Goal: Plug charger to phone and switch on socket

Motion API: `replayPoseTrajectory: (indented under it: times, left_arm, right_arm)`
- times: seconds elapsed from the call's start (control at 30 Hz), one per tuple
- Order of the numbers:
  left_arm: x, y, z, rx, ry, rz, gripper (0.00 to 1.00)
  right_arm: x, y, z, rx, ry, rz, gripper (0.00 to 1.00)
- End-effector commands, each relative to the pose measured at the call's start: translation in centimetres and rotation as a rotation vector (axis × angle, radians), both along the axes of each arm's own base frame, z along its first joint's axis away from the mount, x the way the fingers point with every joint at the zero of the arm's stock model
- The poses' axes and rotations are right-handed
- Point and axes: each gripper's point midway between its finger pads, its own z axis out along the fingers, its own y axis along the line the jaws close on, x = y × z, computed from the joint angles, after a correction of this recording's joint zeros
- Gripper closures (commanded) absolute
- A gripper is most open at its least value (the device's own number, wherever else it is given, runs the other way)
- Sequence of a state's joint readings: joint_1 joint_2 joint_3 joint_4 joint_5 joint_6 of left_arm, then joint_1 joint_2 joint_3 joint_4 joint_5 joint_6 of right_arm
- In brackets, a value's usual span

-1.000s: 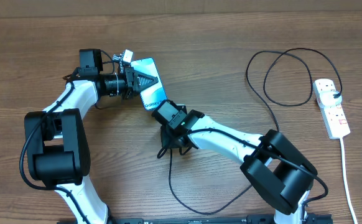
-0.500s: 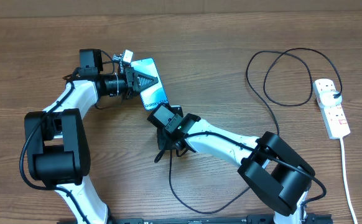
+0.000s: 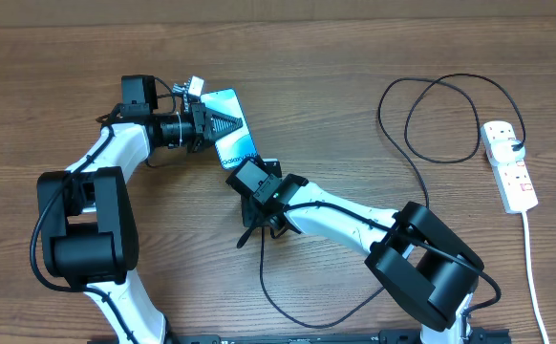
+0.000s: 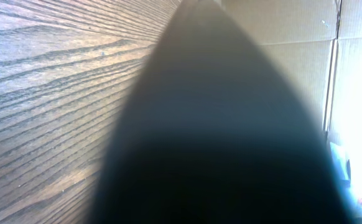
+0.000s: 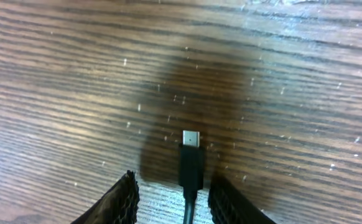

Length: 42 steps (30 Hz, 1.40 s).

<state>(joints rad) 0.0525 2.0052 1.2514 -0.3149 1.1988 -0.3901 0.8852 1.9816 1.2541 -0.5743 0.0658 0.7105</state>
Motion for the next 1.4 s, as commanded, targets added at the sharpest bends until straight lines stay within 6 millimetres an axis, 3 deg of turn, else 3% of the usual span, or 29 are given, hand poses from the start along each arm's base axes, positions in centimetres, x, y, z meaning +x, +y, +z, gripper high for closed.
replayPoseTrajectory:
  times: [0.0, 0.57, 1.17, 1.37]
  left_arm:
    - [-0.1, -0.2, 0.8, -0.024, -0.026, -0.020, 0.96]
    - [0.0, -0.2, 0.8, -0.024, -0.026, -0.020, 0.96]
    - [0.0, -0.2, 0.9, 0.000, -0.132, -0.054, 0.96]
    - [-0.1, -0.2, 0.8, 0.000, -0.130, -0.054, 0.96]
  right_arm:
    - [0.8, -1.0, -1.2, -0.035, -0.007, -0.030, 0.67]
    - [0.7, -0.8, -1.1, -0.026, -0.001, -0.025, 0.96]
    - [0.8, -0.6, -1.0, -0.014, -0.002, -0.025, 0.96]
    - [1.3, -0.7, 1.5, 0.049, 0.013, -0.025, 0.97]
